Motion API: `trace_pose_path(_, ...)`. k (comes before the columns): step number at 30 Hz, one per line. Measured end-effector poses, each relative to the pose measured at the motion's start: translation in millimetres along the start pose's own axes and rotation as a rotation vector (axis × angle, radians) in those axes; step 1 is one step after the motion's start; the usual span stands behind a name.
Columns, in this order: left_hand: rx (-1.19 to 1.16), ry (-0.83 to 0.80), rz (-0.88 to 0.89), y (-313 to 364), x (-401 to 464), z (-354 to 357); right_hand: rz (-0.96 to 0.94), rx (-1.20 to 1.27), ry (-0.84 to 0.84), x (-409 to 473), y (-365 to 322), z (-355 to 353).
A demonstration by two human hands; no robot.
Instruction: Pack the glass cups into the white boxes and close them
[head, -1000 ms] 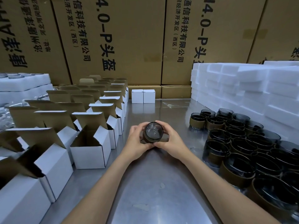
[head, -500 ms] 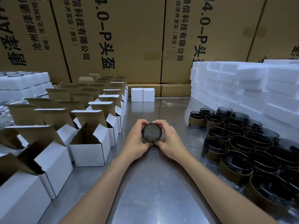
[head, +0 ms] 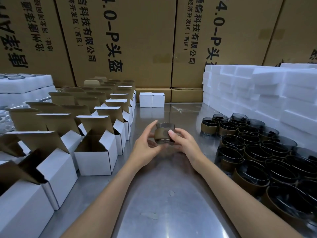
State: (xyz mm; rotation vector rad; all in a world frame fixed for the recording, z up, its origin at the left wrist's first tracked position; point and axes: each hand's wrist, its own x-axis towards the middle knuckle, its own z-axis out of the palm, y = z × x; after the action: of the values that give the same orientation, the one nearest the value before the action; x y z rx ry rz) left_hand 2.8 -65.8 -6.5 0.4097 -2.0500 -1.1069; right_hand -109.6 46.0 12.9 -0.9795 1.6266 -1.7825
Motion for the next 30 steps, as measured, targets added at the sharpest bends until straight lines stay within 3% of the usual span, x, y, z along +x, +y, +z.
trace_pose_path(8,-0.097,0.121,-0.171,7.7,1.5,-4.8,0.02,-0.105,-0.141,2.8,2.7,-3.6)
trace_pose_path(14,-0.171,0.11,-0.31,12.6,1.4,-7.0,0.048,-0.201,-0.157,2.7,1.1,-0.1)
trace_pose_path(23,-0.215,0.084,-0.266,10.5,-1.2,-10.6,0.033,-0.126,-0.154,3.6,5.5,-5.7)
trace_pose_path(30,-0.29,-0.06,-0.169,6.6,-2.7,-13.8,-0.019,-0.094,-0.189,3.5,4.4,-9.0)
